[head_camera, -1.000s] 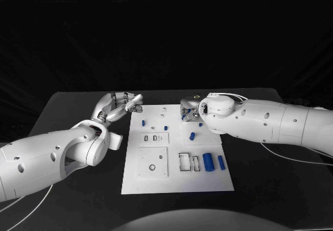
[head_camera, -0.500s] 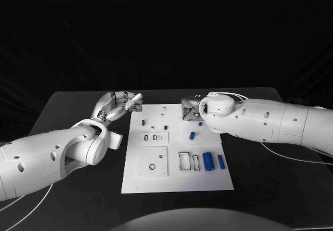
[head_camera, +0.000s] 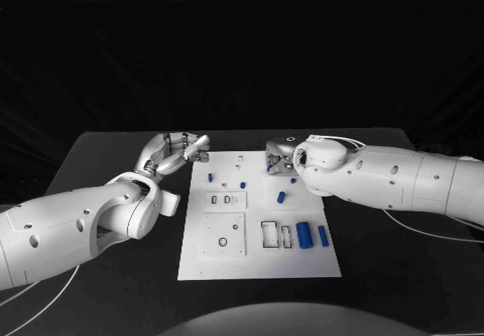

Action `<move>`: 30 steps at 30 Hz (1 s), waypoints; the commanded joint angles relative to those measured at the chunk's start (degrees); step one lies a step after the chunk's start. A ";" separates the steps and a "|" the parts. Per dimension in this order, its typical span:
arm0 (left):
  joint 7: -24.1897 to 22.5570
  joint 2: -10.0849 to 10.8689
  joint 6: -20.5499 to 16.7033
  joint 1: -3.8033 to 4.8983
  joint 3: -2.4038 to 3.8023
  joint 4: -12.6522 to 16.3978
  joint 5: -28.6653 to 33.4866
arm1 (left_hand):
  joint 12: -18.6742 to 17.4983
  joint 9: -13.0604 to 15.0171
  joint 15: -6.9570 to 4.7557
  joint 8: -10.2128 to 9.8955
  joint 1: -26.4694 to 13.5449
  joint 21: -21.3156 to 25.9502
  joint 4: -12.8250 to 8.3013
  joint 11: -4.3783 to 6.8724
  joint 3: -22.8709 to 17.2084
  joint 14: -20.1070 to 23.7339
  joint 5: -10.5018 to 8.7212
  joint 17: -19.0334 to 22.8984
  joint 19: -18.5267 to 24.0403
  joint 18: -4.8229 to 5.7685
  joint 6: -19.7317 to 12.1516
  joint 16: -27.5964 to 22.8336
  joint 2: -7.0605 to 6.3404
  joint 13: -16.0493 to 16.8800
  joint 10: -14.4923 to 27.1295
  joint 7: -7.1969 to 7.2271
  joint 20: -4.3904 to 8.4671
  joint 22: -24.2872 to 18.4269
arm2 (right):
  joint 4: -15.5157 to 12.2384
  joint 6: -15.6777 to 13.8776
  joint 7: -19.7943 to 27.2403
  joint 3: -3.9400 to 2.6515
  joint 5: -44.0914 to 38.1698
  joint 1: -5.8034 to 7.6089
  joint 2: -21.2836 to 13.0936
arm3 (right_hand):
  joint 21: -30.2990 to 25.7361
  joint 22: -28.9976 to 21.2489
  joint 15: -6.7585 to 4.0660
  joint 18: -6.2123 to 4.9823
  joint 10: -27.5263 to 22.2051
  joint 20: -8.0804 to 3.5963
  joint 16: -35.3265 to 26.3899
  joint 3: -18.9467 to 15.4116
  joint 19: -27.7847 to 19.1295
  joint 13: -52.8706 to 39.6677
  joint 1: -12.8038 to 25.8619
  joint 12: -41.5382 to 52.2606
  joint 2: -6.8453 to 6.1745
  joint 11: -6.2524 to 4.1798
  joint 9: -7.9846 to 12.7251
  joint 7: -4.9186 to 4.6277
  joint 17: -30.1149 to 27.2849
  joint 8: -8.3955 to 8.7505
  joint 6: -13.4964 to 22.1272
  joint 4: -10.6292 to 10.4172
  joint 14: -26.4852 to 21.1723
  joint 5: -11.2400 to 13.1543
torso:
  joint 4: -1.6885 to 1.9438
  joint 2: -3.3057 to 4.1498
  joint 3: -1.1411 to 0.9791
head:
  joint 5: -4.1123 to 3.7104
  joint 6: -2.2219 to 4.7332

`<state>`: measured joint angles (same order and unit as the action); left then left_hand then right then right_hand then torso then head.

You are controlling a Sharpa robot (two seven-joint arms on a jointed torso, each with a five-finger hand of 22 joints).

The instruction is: Assemble the parts on the task board

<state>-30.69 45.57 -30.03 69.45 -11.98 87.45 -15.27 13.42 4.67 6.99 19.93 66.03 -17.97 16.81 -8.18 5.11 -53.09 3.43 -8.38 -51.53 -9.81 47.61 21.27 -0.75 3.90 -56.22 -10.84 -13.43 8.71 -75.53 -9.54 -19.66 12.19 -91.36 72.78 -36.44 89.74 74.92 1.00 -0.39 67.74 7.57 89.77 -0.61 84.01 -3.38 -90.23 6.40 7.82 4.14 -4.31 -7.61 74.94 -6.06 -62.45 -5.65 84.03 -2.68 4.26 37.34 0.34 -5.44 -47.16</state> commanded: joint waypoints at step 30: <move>-0.52 0.14 -0.57 0.53 0.70 0.65 -0.26 | -0.31 0.12 0.08 -0.58 0.30 0.45 -0.07 -0.07 0.46 0.60 0.14 -0.14 0.53 -0.61 0.48 -0.29 0.69 0.10 -0.40 0.10 -0.17 -0.12 | 8.29 -13.72 9.39 -1.10 2.13 0.06 8.12 | 0.26 15.08 0.01 0.39 0.01 -0.28 0.23 1.41 5.99 -0.02 -1.19 -2.33 -0.52 0.37 -0.24 0.47 15.06 0.79 -0.69 -0.29 5.97 -0.22 | 0.31 0.28 0.17 | 2.59 0.86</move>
<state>-30.68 45.72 -30.38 69.85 -11.34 87.84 -15.27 13.42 4.70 7.16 19.70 66.27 -17.75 16.65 -8.18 5.27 -52.91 3.43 -8.47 -51.32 -9.81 47.60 21.28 -0.52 3.94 -56.21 -10.83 -13.64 8.64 -67.65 -24.04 -11.67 11.12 -88.81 72.86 -28.54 89.74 74.95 1.00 -0.39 67.97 7.58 89.77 0.45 84.01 -3.37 -91.05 4.29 7.43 4.42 -4.30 -7.77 74.92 -5.23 -62.69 -6.02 84.03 -2.50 4.38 37.42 0.43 -3.15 -46.33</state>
